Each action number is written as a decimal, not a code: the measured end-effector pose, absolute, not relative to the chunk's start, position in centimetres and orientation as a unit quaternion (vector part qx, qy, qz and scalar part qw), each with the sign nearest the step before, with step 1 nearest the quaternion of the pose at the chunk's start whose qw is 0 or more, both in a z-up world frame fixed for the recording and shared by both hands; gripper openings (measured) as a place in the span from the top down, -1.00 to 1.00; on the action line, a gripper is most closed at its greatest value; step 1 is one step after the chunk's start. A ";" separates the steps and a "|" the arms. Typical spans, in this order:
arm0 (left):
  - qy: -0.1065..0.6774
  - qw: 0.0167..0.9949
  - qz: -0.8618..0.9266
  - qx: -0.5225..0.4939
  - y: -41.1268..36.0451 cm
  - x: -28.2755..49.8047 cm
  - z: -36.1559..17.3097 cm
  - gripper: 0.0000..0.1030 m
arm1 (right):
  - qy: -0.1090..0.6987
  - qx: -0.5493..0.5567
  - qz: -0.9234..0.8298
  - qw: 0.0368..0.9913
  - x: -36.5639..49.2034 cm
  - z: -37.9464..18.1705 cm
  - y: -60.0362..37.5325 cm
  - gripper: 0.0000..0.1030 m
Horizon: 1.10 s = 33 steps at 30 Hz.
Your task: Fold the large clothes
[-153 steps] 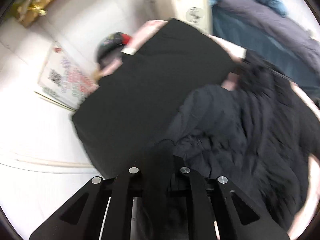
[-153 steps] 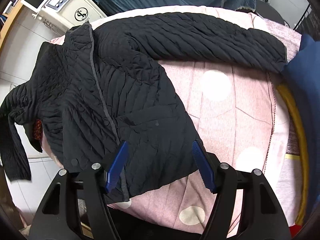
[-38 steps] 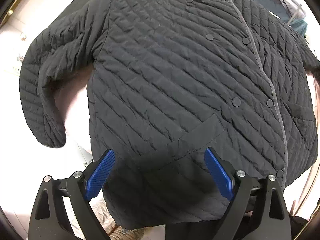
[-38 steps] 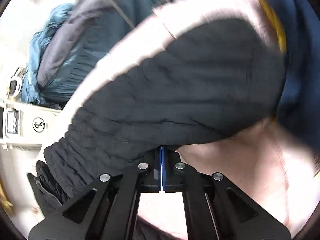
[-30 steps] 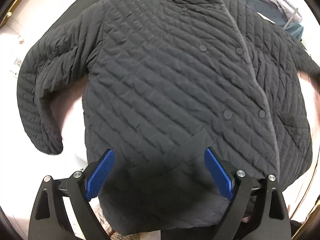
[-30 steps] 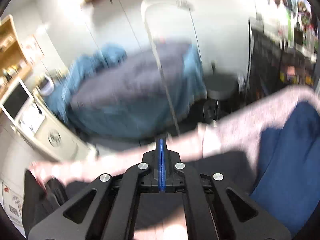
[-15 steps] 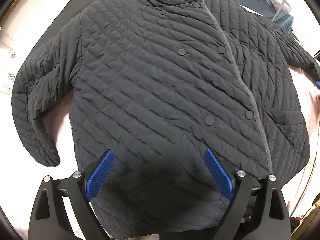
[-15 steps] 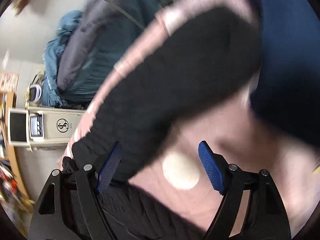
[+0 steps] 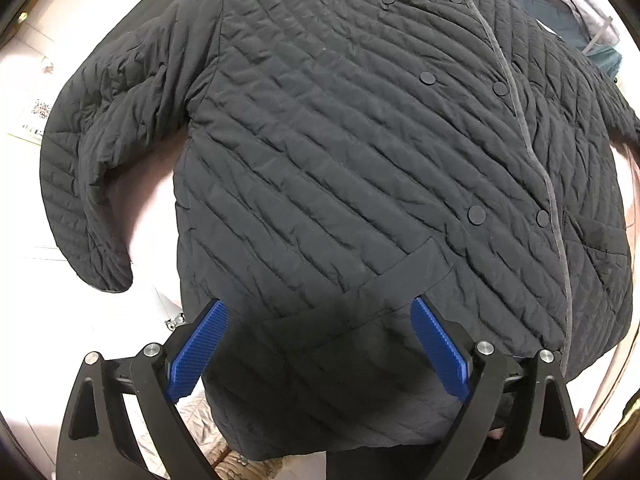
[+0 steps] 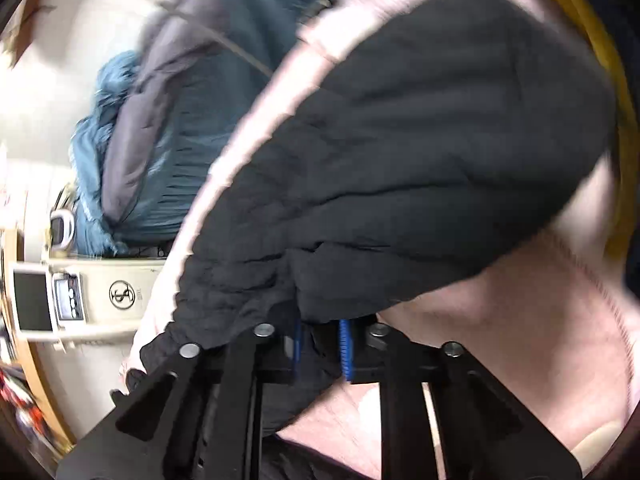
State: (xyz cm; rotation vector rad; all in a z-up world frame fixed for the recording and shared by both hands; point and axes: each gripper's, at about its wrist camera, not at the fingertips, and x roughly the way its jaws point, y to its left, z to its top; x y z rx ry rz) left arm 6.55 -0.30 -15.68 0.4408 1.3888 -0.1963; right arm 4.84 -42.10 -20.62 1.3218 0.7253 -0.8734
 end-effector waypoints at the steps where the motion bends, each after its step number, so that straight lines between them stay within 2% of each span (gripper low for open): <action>1: 0.631 0.743 -0.092 0.203 -0.5 6.6 -15.6 -0.77 | 0.316 0.580 -0.382 0.647 4.9 -20.1 -42.3 0.78; 5: 0.619 0.749 -0.107 0.213 -2.0 6.8 -15.0 -0.77 | 0.302 0.532 -0.384 0.691 5.3 -14.7 -43.9 0.86; 10: 0.609 0.755 -0.121 0.209 -2.8 7.3 -14.5 -0.77 | 0.280 0.380 -0.369 0.801 7.3 -5.4 -42.6 0.90; 12: 0.612 0.754 -0.122 0.205 -2.8 7.6 -14.7 -0.77 | 0.294 0.359 -0.366 0.807 7.9 -5.4 -42.2 0.90; 19: 0.616 0.754 -0.119 0.193 -1.9 7.5 -15.0 -0.77 | 0.341 0.478 -0.386 0.712 2.9 -13.5 -44.3 0.89; 22: 0.620 0.755 -0.110 0.185 -1.0 7.6 -15.2 -0.77 | 0.347 0.493 -0.386 0.699 2.7 -14.6 -44.1 0.89; 28: 0.624 0.760 -0.094 0.155 1.3 8.0 -15.6 -0.77 | 0.352 0.407 -0.394 0.745 7.6 -9.7 -42.2 0.89; 33: 0.628 0.762 -0.080 0.134 3.5 8.2 -16.1 -0.77 | 0.382 0.230 -0.313 0.839 17.4 -4.8 -34.2 0.89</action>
